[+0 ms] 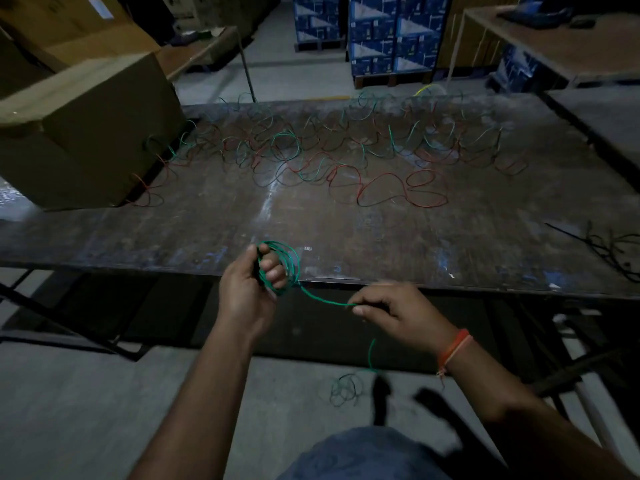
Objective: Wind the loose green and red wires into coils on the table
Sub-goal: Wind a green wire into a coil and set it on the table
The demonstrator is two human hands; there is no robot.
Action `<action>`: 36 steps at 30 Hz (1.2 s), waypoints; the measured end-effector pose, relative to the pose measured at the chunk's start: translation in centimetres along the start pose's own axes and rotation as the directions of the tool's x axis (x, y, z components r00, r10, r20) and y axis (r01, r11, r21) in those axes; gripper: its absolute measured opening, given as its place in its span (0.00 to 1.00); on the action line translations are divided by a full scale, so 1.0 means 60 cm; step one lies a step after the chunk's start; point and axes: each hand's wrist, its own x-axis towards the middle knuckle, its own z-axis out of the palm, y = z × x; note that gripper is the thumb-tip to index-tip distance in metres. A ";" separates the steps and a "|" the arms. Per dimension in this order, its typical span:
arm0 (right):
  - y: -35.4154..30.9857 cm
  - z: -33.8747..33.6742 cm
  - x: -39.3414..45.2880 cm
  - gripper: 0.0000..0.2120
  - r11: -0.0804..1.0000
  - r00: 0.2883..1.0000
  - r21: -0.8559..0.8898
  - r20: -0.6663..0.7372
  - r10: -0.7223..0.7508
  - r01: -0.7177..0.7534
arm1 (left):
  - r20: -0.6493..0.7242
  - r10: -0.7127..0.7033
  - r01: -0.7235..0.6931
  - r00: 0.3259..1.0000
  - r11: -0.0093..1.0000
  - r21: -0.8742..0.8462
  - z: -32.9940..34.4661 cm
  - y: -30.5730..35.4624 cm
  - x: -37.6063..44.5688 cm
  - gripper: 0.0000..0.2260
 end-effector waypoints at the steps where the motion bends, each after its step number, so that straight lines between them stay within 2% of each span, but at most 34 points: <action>1: -0.019 -0.003 0.007 0.06 0.997 0.998 -0.041 0.006 -0.059 0.059 | -0.030 0.051 -0.048 0.998 0.994 0.099 0.001 -0.009 0.001 0.11; 4: -0.070 -0.015 0.027 0.07 0.979 0.987 -0.125 0.013 -0.158 0.158 | 0.004 0.130 -0.125 0.992 0.946 0.300 0.008 -0.040 -0.007 0.12; 6: -0.098 -0.025 0.037 0.05 0.975 0.985 -0.144 -0.006 -0.172 0.169 | 0.069 0.152 -0.167 0.986 0.871 0.462 0.015 -0.054 -0.017 0.11; 8: -0.121 -0.038 0.042 0.03 0.989 0.991 -0.065 0.008 -0.132 0.132 | 0.158 0.201 -0.254 0.967 0.707 0.659 0.017 -0.061 -0.026 0.12; 9: -0.129 -0.046 0.042 0.06 0.995 0.994 -0.002 0.034 -0.104 0.104 | 0.202 0.222 -0.297 0.954 0.607 0.737 0.016 -0.064 -0.030 0.13; 10: -0.136 -0.056 0.041 0.08 0.995 0.994 0.061 0.061 -0.085 0.082 | 0.237 0.224 -0.322 0.945 0.536 0.780 0.015 -0.066 -0.033 0.13; 11: -0.141 -0.065 0.042 0.09 0.993 0.994 0.101 0.074 -0.076 0.069 | 0.248 0.208 -0.321 0.946 0.512 0.797 0.013 -0.067 -0.036 0.14; 13: -0.138 -0.080 0.049 0.09 0.991 0.997 0.110 0.033 -0.076 0.072 | 0.220 0.156 -0.270 0.963 0.576 0.772 0.009 -0.067 -0.037 0.14; 17: -0.096 -0.072 0.066 0.06 0.986 0.978 0.168 -0.205 0.027 0.008 | 0.229 -0.041 -0.109 0.973 0.791 0.602 0.014 -0.062 -0.038 0.11; 20: -0.072 -0.051 0.070 0.05 0.956 0.945 0.290 -0.304 0.123 -0.031 | 0.259 -0.122 -0.036 0.958 0.846 0.532 0.014 -0.061 -0.043 0.14; 22: -0.060 -0.039 0.071 0.04 0.939 0.930 0.343 -0.330 0.161 -0.041 | 0.304 -0.153 -0.024 0.940 0.861 0.508 0.015 -0.062 -0.046 0.12; 25: -0.047 -0.023 0.071 0.06 0.917 0.922 0.395 -0.336 0.192 -0.047 | 0.333 -0.191 0.019 0.923 0.889 0.457 0.020 -0.060 -0.048 0.10; 28: -0.036 -0.004 0.067 0.03 0.871 0.934 0.487 -0.278 0.225 -0.065 | 0.335 -0.214 0.095 0.918 0.937 0.338 0.026 -0.059 -0.051 0.10; 31: -0.036 0.013 0.064 0.10 0.814 0.951 0.565 -0.156 0.267 -0.136 | 0.336 -0.251 0.201 0.908 0.964 0.176 0.030 -0.059 -0.049 0.13; 33: -0.039 0.020 0.063 0.12 0.791 0.954 0.587 -0.098 0.284 -0.175 | 0.330 -0.256 0.237 0.909 0.967 0.097 0.033 -0.059 -0.045 0.14; 36: -0.039 0.032 0.062 0.16 0.832 0.950 0.526 -0.130 0.284 -0.176 | 0.259 -0.226 0.200 0.939 0.972 0.123 0.038 -0.065 -0.044 0.13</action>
